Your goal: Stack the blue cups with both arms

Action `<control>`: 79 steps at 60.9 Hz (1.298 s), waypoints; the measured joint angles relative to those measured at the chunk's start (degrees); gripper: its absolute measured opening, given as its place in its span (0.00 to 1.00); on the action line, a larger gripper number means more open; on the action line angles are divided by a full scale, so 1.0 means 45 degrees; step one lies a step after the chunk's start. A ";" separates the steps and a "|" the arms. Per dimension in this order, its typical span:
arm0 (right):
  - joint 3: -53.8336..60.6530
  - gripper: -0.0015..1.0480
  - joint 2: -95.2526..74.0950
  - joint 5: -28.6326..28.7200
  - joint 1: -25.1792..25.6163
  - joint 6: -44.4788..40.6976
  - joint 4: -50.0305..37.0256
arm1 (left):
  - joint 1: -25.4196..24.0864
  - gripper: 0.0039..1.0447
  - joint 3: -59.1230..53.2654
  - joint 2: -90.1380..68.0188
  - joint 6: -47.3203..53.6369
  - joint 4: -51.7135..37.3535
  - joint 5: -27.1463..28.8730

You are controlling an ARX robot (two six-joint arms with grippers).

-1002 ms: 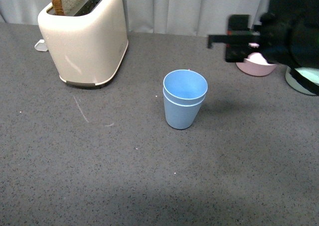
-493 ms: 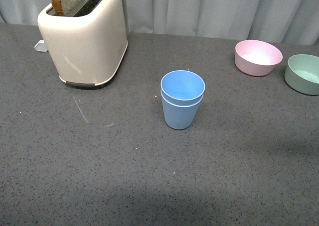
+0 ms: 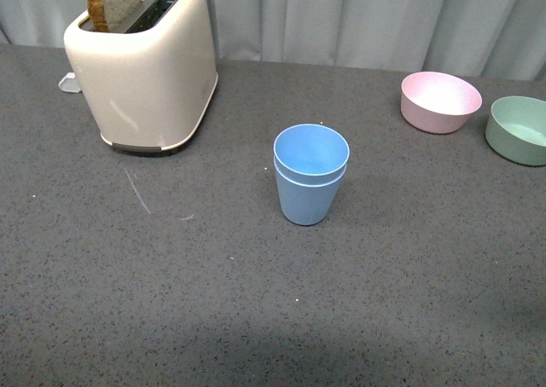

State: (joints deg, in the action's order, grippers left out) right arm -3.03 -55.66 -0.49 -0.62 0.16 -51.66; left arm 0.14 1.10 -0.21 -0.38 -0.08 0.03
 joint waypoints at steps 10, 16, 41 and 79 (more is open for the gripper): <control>0.0364 0.01 0.1865 0.0087 0.0107 0.0000 0.1496 | 0.0000 0.94 0.0000 0.0000 0.0000 0.0000 0.0000; 0.0486 0.01 0.2866 0.0087 0.0107 0.0000 0.2356 | 0.0000 0.94 0.0000 0.0000 0.0000 0.0005 0.0000; 0.0636 0.01 0.6785 0.0087 0.0107 0.0005 0.5916 | 0.0000 0.94 0.0000 0.0000 0.0000 0.0005 0.0000; 0.0636 0.01 0.9811 0.0092 0.0107 0.0000 0.8874 | 0.0000 0.94 0.0000 0.0000 0.0000 0.0005 0.0000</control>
State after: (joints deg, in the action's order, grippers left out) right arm -0.16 -11.51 -0.08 -0.14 0.16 -11.73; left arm 0.14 1.10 -0.21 -0.38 -0.05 0.03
